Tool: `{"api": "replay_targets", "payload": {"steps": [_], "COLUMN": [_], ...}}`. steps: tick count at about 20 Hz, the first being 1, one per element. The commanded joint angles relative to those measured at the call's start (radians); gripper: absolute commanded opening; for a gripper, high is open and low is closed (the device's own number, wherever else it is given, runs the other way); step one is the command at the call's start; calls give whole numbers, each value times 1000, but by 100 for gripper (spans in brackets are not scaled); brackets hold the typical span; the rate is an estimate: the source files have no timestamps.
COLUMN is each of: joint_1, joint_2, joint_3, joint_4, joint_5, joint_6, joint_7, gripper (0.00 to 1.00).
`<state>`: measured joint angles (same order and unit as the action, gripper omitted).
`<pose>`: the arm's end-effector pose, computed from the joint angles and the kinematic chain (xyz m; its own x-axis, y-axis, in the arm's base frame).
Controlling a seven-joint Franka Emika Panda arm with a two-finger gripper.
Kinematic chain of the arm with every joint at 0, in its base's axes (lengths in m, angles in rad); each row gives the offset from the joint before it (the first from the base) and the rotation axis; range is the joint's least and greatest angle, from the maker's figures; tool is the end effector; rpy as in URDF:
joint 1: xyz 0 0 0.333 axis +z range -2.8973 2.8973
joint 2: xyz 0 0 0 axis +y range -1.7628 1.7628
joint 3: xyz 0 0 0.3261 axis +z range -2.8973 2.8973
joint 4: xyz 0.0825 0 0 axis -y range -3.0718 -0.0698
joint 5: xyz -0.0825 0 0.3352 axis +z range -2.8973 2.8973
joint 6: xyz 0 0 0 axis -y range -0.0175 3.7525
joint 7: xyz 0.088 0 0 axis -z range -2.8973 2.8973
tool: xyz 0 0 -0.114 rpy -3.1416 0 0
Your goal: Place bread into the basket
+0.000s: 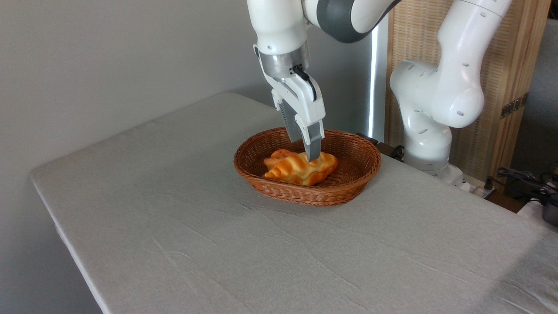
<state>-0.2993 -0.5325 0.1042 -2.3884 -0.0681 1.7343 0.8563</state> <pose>0.3180 -0.0645 0.5164 0.4949 -0.8689 0.0075 -0.8568 -0.4865 0.1712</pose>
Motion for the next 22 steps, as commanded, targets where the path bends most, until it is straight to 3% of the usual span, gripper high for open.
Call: {"api": "replay_targets", "payload": {"steps": [1, 4, 7, 9, 12, 19, 20, 21, 22], "joint_1": [-12, -3, -1, -1, -1, 3, 31, 90, 141], "joint_2": [5, 72, 282, 408, 540, 551, 551, 551, 551], "joint_3": [57, 91, 98, 141, 176, 183, 171, 134, 68], "joint_4": [90, 226, 510, 677, 848, 874, 874, 874, 874], "joint_5": [-6, -7, -13, -22, -32, -21, -22, -28, -24], "joint_6": [5, 1, -74, -82, -84, -171, -173, -174, -177], "joint_7": [4, 7, -11, -11, -17, -68, -66, -63, -63], "gripper": [100, 100, 100, 100, 100, 100, 100, 100, 100]}}
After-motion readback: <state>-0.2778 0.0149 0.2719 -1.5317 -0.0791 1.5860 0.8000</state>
